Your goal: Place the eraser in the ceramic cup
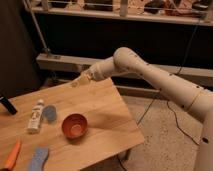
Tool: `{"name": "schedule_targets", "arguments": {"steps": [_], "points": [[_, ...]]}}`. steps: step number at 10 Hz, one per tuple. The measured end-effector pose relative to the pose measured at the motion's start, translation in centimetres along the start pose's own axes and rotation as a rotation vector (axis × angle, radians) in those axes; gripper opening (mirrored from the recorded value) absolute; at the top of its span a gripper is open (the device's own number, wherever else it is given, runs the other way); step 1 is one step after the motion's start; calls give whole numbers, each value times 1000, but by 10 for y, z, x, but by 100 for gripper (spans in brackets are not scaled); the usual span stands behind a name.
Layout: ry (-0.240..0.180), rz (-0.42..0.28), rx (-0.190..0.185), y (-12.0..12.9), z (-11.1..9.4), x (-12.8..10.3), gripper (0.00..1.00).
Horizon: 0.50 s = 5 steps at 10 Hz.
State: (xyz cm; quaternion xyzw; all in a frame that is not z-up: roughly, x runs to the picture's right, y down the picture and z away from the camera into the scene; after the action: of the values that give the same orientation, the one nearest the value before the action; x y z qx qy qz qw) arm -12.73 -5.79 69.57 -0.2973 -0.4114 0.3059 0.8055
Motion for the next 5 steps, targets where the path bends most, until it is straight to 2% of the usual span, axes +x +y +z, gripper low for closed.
{"name": "schedule_targets", "arguments": {"steps": [1, 2, 3, 4, 5], "points": [[-1, -134, 7, -6, 1, -2, 65], [-8, -196, 10, -11, 0, -4, 65], [-32, -295, 12, -20, -3, -9, 65], [-61, -351, 7, -27, -7, -12, 65], [-101, -379, -13, -32, -11, -16, 65]]}}
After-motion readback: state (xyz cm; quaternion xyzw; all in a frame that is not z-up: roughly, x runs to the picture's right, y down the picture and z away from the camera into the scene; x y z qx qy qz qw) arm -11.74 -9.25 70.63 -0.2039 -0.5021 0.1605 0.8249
